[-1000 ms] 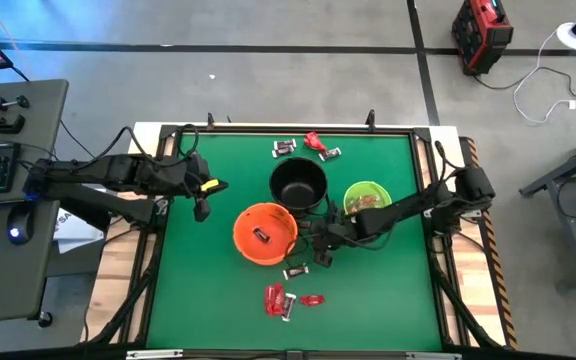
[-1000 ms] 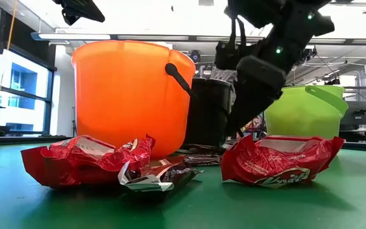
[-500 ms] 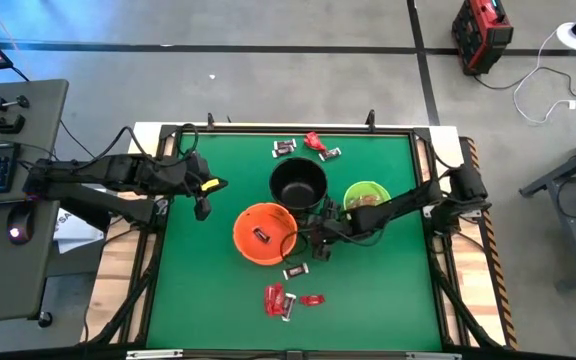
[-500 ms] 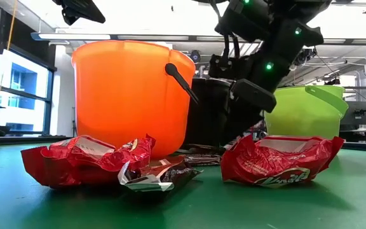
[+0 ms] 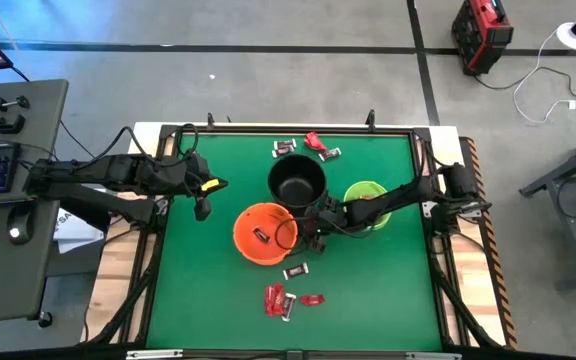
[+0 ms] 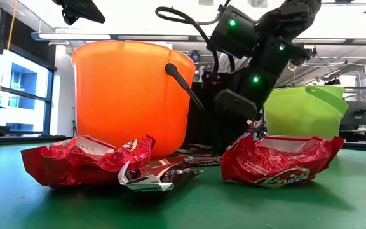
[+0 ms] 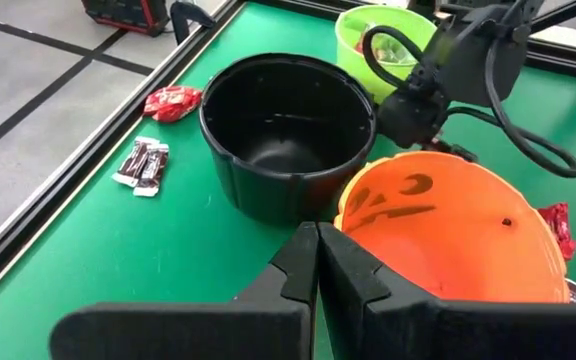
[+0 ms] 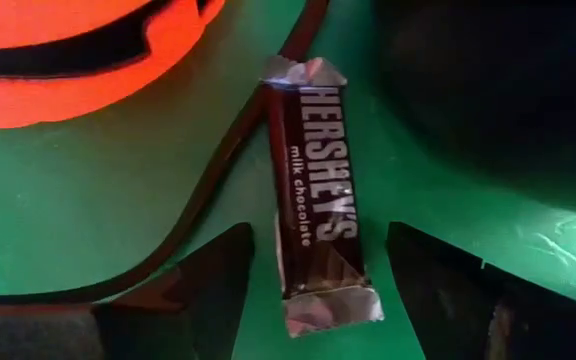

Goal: Sort candy by brand, put in halloween buckets
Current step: Put the brown chocolate bar into orange bucket

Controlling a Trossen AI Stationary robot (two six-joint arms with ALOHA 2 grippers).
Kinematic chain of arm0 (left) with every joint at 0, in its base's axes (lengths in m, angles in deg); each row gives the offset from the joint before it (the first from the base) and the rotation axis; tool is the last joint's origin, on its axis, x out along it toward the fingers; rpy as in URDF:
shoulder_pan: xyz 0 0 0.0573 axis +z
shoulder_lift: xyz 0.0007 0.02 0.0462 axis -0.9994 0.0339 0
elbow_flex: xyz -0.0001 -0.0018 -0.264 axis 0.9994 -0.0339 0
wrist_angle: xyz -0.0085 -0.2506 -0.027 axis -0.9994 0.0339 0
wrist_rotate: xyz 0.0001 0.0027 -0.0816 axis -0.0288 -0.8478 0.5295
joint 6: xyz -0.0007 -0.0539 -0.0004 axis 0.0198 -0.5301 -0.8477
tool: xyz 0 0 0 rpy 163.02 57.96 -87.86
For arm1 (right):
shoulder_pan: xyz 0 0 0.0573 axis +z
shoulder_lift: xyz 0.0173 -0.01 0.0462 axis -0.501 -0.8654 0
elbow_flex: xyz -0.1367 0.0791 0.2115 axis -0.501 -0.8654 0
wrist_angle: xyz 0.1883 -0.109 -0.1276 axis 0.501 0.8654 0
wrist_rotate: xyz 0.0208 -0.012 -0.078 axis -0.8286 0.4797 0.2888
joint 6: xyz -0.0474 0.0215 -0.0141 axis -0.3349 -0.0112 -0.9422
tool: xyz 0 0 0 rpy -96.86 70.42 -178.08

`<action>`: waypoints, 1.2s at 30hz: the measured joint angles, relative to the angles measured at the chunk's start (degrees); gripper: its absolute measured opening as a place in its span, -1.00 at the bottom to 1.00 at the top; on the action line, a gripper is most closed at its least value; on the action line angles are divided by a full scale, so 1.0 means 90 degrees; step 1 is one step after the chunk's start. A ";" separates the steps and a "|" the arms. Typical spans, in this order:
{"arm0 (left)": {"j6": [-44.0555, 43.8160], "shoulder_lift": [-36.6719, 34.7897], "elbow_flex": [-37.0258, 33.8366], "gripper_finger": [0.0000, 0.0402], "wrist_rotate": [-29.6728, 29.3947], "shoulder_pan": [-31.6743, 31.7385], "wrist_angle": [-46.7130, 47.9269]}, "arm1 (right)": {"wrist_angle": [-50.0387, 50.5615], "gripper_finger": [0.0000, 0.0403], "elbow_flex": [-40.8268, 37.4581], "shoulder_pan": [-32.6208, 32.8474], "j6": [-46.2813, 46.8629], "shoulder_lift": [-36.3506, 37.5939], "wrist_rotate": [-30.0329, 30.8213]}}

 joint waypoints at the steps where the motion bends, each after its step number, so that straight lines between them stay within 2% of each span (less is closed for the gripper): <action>1: -0.0001 0.0000 0.0000 -1.00 0.0000 0.0000 0.0001 | 0.0000 0.15 0.0004 -0.0012 0.0034 -0.0020 -0.0058; 5: 0.0003 0.0000 0.0000 -1.00 0.0000 0.0000 0.0001 | -0.0010 0.14 0.0015 -0.0010 0.0049 -0.0074 -0.0252; 8: 0.0003 0.0000 0.0000 -1.00 0.0000 0.0000 0.0001 | 0.0041 0.03 0.0018 -0.0012 0.0044 -0.0075 -0.0477; 11: 0.0006 0.0000 0.0000 -1.00 0.0000 0.0000 0.0001 | 0.0148 -0.23 0.0028 -0.0024 -0.0023 -0.0076 -0.0825; 15: 0.0003 0.0000 0.0000 -1.00 0.0000 0.0000 -0.0001 | 0.0253 -0.68 0.0028 -0.0015 0.0155 -0.0030 -0.1110; 19: 0.0006 -0.0002 0.0000 -1.00 0.0002 0.0000 0.0002 | 0.0344 -0.86 0.0122 0.0025 0.0122 0.0117 -0.1513; 24: 0.0011 -0.0002 0.0000 -1.00 0.0002 0.0000 0.0019 | 0.0977 -0.99 0.0285 0.0094 -0.0245 0.0619 -0.1596; 30: 0.0029 -0.0002 0.0000 -1.00 0.0002 0.0000 0.0131 | 0.2143 -1.00 0.0419 0.0210 -0.0497 0.1571 -0.1501; 36: 0.0122 -0.0005 0.0000 -1.00 -0.0005 0.0000 0.0135 | 0.2711 -1.00 0.0438 0.0219 -0.0313 0.2884 -0.0962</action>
